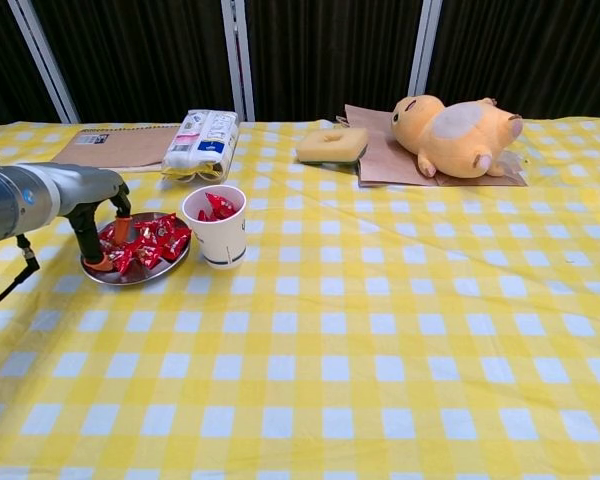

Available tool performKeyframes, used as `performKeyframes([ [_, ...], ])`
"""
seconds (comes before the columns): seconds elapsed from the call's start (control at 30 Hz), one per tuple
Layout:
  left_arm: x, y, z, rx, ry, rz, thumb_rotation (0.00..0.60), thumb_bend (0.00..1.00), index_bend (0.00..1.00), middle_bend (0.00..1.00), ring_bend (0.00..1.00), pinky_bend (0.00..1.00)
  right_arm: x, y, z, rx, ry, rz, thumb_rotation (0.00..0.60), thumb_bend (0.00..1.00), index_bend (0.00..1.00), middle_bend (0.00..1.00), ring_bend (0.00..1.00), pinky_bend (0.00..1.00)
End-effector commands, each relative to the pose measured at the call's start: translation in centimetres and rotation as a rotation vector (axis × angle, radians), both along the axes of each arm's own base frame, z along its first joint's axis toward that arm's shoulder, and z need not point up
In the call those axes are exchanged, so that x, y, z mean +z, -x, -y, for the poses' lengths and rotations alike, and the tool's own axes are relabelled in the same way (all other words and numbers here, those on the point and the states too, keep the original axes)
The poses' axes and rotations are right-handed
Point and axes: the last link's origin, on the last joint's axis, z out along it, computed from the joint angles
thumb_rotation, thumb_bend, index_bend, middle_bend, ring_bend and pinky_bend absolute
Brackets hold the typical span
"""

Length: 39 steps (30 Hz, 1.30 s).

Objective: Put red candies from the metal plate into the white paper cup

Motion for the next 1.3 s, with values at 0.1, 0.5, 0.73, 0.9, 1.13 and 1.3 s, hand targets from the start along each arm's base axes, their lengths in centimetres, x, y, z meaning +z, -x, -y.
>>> performKeyframes([
  [0.1, -0.6, 0.2, 0.1, 0.002, 0.011, -0.015, 0.600, 0.27, 0.47, 0.00, 0.00, 0.02, 0.0, 0.0, 0.0, 0.001, 0.002, 0.000, 0.600, 0.41, 0.00, 0.00, 0.00, 0.00],
  [0.5, -1.2, 0.3, 0.1, 0.005, 0.016, -0.020, 0.600, 0.34, 0.53, 0.00, 0.00, 0.02, 0.1, 0.0, 0.0, 0.002, 0.007, 0.003, 0.600, 0.41, 0.00, 0.00, 0.00, 0.00],
  [0.73, -1.2, 0.4, 0.1, 0.005, 0.013, -0.021, 0.600, 0.38, 0.56, 0.00, 0.00, 0.02, 0.1, 0.0, 0.0, 0.003, 0.009, 0.005, 0.600, 0.41, 0.00, 0.00, 0.00, 0.00],
  [0.9, -0.7, 0.2, 0.0, 0.001, -0.004, 0.000, 0.600, 0.39, 0.56, 0.00, 0.00, 0.02, 0.1, 0.0, 0.0, 0.005, 0.010, 0.006, 0.600, 0.41, 0.00, 0.00, 0.00, 0.00],
  [1.13, 1.6, -1.9, -0.5, -0.041, -0.056, 0.089, 0.600, 0.39, 0.55, 0.00, 0.00, 0.02, 0.1, 0.0, 0.0, 0.005, 0.009, 0.007, 0.600, 0.41, 0.00, 0.00, 0.00, 0.00],
  [1.3, 3.6, -4.2, -0.7, -0.095, -0.112, 0.176, 0.600, 0.38, 0.55, 0.00, 0.00, 0.02, 0.1, -0.1, 0.0, 0.008, 0.009, 0.006, 0.600, 0.41, 0.00, 0.00, 0.00, 0.00],
])
